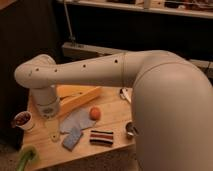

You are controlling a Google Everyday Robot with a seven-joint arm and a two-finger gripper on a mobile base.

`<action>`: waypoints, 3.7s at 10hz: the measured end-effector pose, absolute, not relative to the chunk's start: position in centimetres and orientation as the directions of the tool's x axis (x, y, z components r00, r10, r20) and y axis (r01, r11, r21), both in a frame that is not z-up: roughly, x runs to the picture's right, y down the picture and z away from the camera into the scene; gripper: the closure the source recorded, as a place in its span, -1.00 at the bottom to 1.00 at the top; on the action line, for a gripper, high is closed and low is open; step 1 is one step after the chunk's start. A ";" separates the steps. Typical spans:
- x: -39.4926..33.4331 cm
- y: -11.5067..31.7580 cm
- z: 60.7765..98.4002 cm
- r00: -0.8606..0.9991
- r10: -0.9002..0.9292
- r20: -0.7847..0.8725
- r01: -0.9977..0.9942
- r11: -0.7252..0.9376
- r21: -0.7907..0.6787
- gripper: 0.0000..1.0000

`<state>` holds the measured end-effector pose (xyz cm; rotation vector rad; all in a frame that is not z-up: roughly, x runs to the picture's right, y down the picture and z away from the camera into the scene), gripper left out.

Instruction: Place grapes in metal cup

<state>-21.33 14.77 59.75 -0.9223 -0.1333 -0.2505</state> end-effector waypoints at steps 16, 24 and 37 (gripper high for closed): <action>-21.3 14.8 59.7 0.963 -0.157 0.221 0.271 0.578 -0.770 -0.60; -21.5 14.4 59.4 0.956 -0.176 0.233 0.292 0.594 -0.750 -0.60; -25.4 10.5 63.9 0.820 -0.056 0.569 0.357 0.828 -0.432 -0.60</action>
